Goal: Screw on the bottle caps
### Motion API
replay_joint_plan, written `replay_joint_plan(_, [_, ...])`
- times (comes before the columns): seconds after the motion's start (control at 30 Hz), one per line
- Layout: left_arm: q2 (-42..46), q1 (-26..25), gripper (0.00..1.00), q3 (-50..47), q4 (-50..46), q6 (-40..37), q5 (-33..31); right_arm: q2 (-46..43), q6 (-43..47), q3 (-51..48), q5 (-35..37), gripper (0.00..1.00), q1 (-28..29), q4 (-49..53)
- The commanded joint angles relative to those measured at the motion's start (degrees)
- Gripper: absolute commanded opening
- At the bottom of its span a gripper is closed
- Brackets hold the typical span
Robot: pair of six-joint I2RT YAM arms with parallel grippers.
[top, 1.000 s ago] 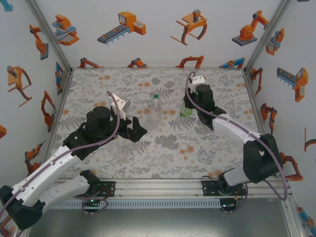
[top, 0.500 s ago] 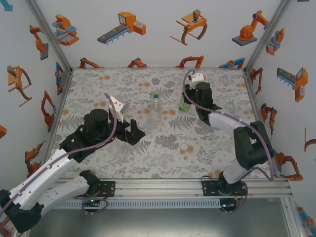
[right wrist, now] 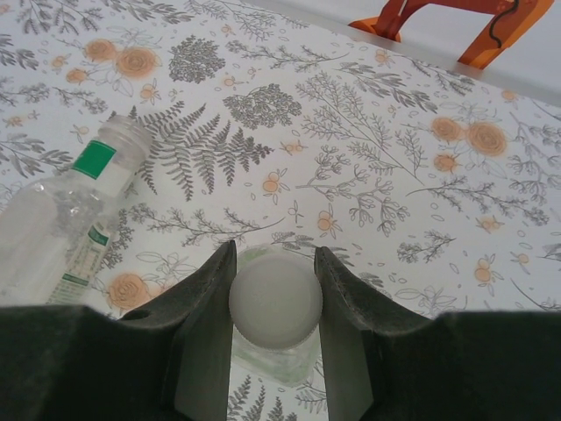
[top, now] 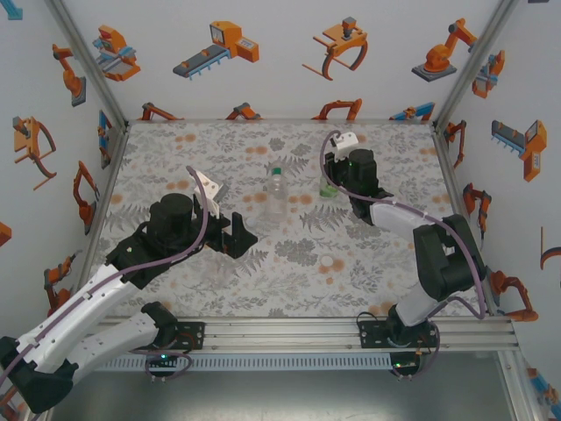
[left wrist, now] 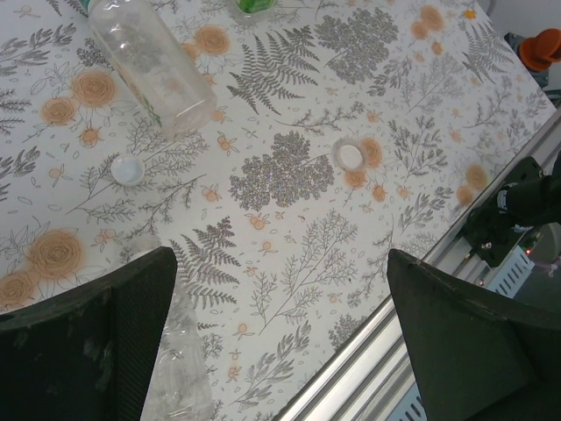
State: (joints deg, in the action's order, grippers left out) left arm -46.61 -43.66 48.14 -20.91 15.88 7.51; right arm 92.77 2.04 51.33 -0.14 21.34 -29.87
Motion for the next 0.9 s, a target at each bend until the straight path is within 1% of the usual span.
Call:
replay_joint_plan(0.0, [0.0,0.42,0.97,0.93,-0.53,-0.55,0.73,-1.02,3.46,-0.93,2.59,0.2,-0.31,0.25])
replay_joint_plan(0.13, [-0.14,0.41,0.97,1.05,-0.57,-0.65,0.66,-0.57,3.32,-1.29,1.38,0.22,-0.33,0.18])
replay_joint_plan(0.33, [-0.77,0.39,0.97,1.31,-0.63,-0.68,0.75,-0.49,2.66,-1.54,1.39,0.38,-0.33,0.07])
replay_joint_plan(0.43, [-1.1,0.42,0.97,1.51,-0.54,-0.7,0.75,-1.14,2.68,-1.43,1.81,0.43,-0.34,0.31])
replay_joint_plan(0.63, [-1.25,0.42,0.97,1.59,-0.48,-0.67,0.83,-2.63,2.71,-0.43,2.25,0.5,-0.29,1.86])
replay_joint_plan(0.87, [-0.88,0.34,0.97,1.58,-0.64,-0.64,0.53,-4.59,2.95,0.58,2.73,0.53,-0.32,3.43])
